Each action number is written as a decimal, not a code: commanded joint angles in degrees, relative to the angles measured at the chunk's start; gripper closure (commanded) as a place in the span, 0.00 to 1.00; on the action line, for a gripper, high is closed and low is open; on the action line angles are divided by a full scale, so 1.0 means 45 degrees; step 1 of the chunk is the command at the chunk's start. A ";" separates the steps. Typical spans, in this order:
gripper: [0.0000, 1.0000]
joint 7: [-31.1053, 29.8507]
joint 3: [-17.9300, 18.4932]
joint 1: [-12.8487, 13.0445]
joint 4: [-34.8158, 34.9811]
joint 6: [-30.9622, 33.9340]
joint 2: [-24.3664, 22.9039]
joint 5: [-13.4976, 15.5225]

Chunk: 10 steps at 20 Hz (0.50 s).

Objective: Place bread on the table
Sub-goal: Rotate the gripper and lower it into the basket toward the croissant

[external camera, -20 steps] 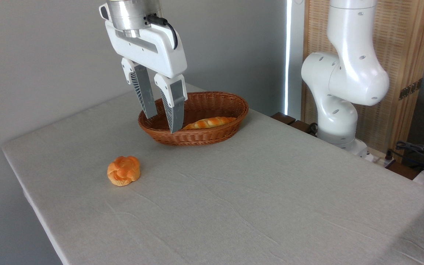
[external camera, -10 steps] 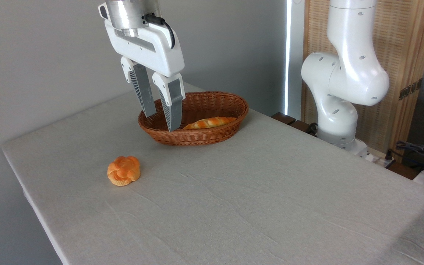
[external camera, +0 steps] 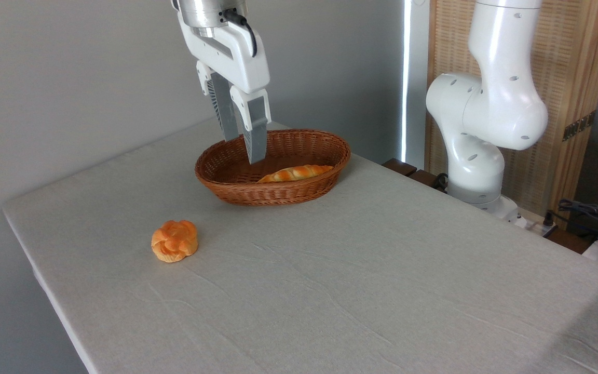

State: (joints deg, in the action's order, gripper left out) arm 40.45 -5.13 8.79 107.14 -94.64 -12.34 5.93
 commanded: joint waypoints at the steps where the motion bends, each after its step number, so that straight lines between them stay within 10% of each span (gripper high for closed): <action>1: 0.00 0.0211 0.0065 0.1752 0.2708 -0.1622 -0.1629 0.0205; 6: 0.00 0.0192 0.0046 0.4078 0.4077 -0.1781 -0.1962 0.0244; 10: 0.00 0.0211 -0.0988 0.4316 0.5211 -0.1897 -0.1983 0.0167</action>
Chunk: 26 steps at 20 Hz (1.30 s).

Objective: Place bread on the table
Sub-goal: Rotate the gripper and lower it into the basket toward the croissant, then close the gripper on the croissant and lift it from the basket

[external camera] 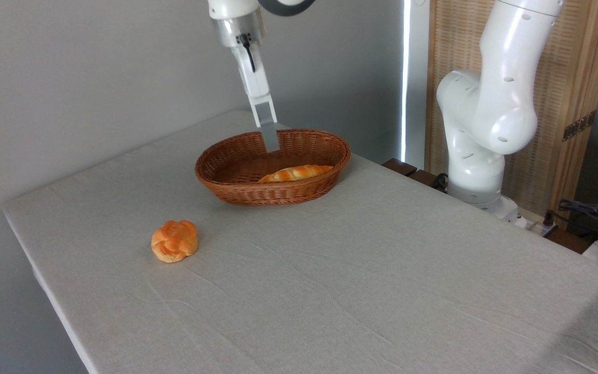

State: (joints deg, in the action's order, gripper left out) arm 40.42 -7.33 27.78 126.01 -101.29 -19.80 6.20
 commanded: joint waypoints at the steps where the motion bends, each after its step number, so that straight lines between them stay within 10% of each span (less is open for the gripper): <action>1: 0.00 0.0218 -0.0557 0.0077 0.1215 -0.0497 -0.0326 0.0068; 22: 0.03 0.0277 -0.1359 -0.0041 0.2388 -0.2099 0.0357 -0.2023; 26: 0.42 0.0218 -0.1417 -0.0060 0.2545 -0.2139 0.0357 -0.2003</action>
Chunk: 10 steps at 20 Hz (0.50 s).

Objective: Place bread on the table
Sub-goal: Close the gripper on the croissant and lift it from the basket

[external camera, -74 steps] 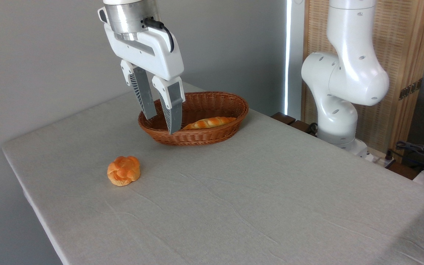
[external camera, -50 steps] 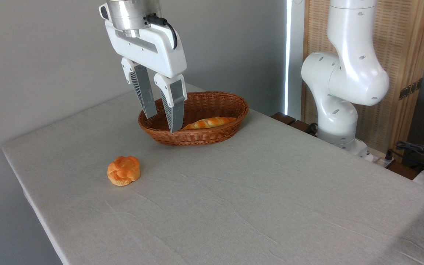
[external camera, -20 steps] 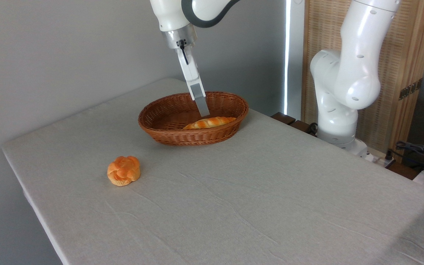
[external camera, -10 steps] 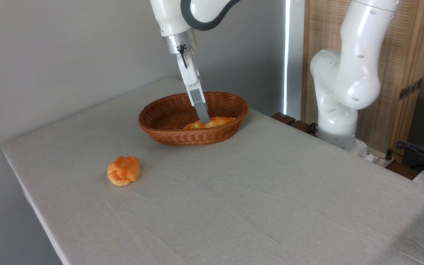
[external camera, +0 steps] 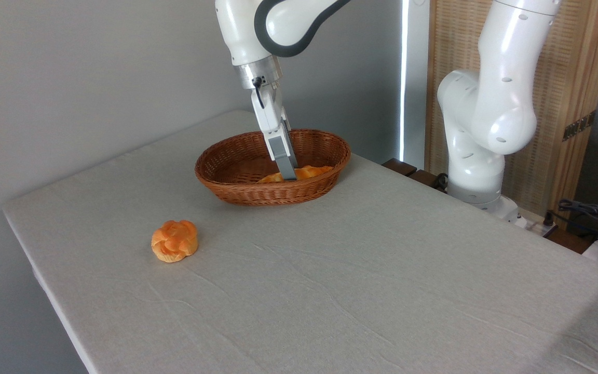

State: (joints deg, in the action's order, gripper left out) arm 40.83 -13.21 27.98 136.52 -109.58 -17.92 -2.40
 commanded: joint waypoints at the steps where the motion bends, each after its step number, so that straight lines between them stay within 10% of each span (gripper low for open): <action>1: 0.57 0.0125 -0.0112 -0.0105 0.0210 -0.0317 -0.0060 -0.0092; 10: 0.81 0.0164 -0.0112 -0.0105 0.0191 -0.0356 -0.0060 -0.0073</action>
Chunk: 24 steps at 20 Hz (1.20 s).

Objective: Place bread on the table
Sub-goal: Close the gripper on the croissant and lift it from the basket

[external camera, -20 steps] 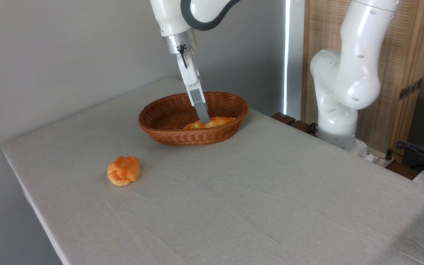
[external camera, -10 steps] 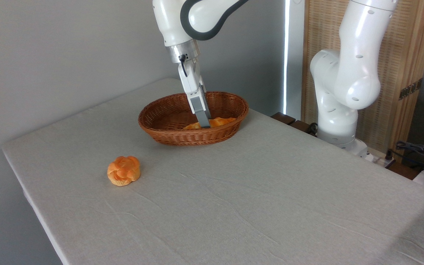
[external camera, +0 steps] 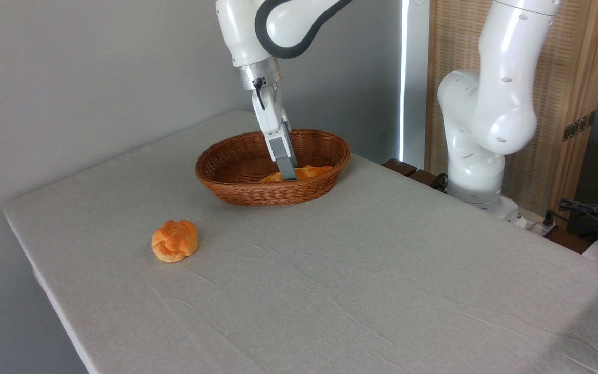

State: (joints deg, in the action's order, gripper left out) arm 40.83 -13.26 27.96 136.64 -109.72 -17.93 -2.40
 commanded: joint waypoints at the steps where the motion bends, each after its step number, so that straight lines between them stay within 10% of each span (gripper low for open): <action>1: 0.82 0.0184 -0.0101 -0.0100 0.0143 -0.0306 -0.0059 -0.0072; 13: 0.93 0.0203 0.0465 -0.0100 -0.0521 -0.0188 -0.0177 0.0239; 24: 0.89 0.0164 0.3275 0.0056 -0.1633 -0.0188 -0.0352 0.3598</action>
State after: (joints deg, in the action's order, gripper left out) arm 40.83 -2.83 27.68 131.16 -109.84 -18.96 9.48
